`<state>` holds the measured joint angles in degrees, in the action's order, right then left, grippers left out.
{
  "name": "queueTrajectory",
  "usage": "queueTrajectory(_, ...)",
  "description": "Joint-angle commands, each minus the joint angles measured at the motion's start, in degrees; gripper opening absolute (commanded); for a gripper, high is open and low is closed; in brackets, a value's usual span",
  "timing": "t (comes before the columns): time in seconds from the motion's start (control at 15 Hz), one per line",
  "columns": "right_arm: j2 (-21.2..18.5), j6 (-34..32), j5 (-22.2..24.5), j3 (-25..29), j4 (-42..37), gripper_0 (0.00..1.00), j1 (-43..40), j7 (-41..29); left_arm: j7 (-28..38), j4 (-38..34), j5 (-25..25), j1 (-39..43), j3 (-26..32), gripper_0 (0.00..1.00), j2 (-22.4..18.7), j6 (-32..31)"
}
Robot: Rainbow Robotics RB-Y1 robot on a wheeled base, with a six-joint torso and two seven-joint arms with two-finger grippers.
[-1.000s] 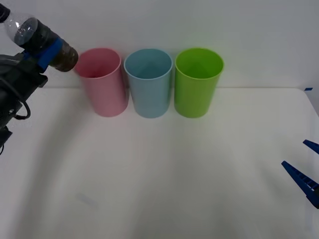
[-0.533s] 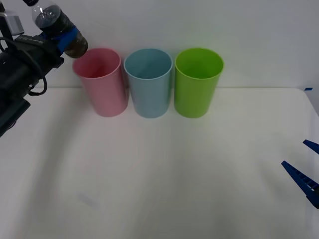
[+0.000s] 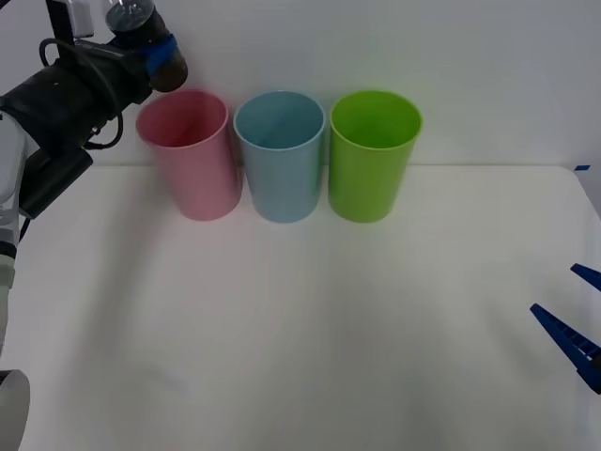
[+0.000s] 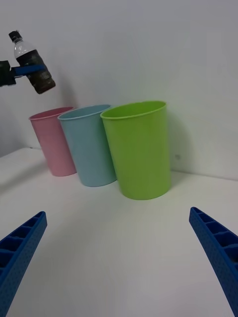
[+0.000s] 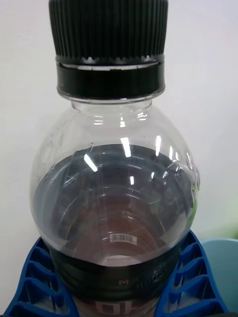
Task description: Grasp the object on the table and drop it into the matching bin: aluminum can to the light blue bin, PET bottle to the pink bin.
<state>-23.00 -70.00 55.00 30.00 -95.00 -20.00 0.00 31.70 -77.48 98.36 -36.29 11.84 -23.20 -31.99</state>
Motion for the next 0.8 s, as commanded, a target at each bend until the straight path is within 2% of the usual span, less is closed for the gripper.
queueTrajectory(0.07, 0.0, 0.0, 0.0, 0.0, 0.0, 1.0, 0.0, 0.0, -0.06, 0.14, 3.76, -1.07, 1.17, 0.0, 2.72, -0.09)
queueTrajectory(0.2, 0.0, 0.0, 0.0, 0.0, 0.0, 1.0, 0.0, 0.0, -0.33, 0.14, 5.7, -1.42, 1.87, 0.0, 4.04, 0.0)
queueTrajectory(0.4, 0.0, 0.0, 0.0, 0.0, 0.0, 1.0, 0.0, 0.0, -0.24, 0.14, 5.87, -1.59, 1.96, 0.0, 4.04, -0.09)
queueTrajectory(0.53, 0.0, 0.0, 0.0, 0.0, 0.0, 1.0, 0.0, 0.0, -0.15, 0.14, 5.79, -1.59, 1.96, 0.13, 4.04, -0.09)
queueTrajectory(0.6, 0.0, 0.0, 0.0, 0.0, 0.0, 1.0, 0.0, 0.0, -0.06, 0.14, 5.7, -1.59, 1.96, 0.34, 4.04, -0.09)
queueTrajectory(0.67, 0.0, 0.0, 0.0, 0.0, 0.0, 1.0, 0.0, 0.0, 0.02, 0.14, 5.61, -1.51, 1.96, 0.9, 4.04, -0.09)
queueTrajectory(0.73, 0.0, 0.0, 0.0, 0.0, 0.0, 1.0, 0.0, 0.0, 0.11, 0.14, 5.43, -1.51, 1.96, 1.0, 4.04, -0.09)
queueTrajectory(0.8, 0.0, 0.0, 0.0, 0.0, 0.0, 1.0, 0.0, 0.0, 0.11, 0.14, 5.35, -1.51, 1.96, 1.0, 4.04, -0.09)
